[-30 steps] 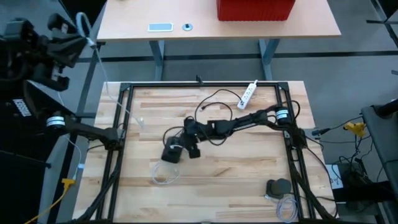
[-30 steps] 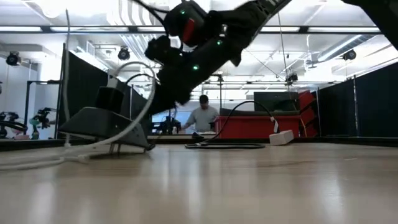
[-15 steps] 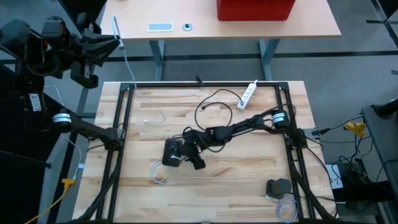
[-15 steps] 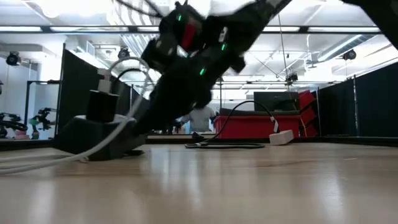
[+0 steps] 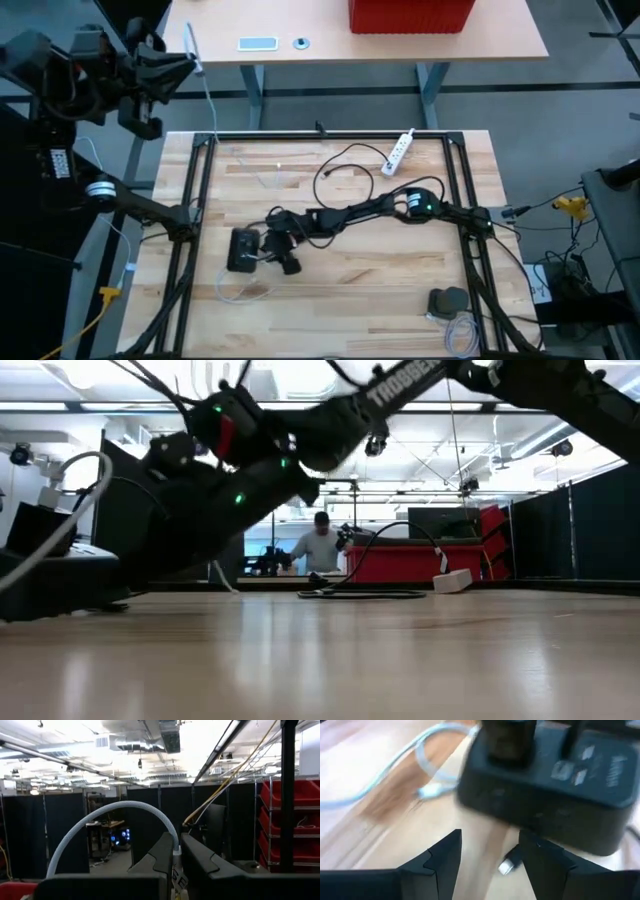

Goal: Insert USB
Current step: Insert the top white charger cable into the right black outlet extension

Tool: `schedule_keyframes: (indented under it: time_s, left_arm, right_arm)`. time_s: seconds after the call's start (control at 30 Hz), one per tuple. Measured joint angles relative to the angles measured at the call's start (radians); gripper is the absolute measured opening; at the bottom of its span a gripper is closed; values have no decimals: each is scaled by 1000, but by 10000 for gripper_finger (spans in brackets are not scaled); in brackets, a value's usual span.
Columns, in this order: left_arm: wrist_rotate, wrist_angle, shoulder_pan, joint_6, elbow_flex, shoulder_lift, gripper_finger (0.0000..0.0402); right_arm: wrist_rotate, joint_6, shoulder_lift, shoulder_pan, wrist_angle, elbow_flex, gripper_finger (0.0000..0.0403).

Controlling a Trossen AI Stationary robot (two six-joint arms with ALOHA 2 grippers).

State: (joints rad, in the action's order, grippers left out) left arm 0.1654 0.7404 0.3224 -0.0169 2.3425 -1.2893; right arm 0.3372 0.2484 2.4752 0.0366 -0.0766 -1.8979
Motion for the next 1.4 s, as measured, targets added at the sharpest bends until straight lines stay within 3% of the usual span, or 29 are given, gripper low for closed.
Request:
schedule_keyframes:
  time_s: [0.13,0.37,0.57,0.7,0.93,1.13,1.4]
  left_arm:
    - [-1,11,0,-2,0,-6,15]
    - [-1,55,0,-2,0,-21,15]
    - [0,171,0,6,-7,-51,15]
    - [8,224,-1,16,-52,-82,15]
    - [9,191,-1,40,-211,-115,15]
    - [20,116,-1,49,-417,-100,15]
    - [43,-74,-12,50,-737,-45,15]
  right_arm:
    - [67,31,-35,4,-292,-59,183]
    - [82,61,-157,19,-651,-28,183]
    - [-67,-17,-331,73,-869,69,183]
    - [-178,-190,-471,118,-1010,147,183]
    - [-254,-557,-741,218,-1080,272,183]
    - [-342,-885,-859,359,-1276,299,183]
    - [-267,-1209,-899,549,-1401,299,192]
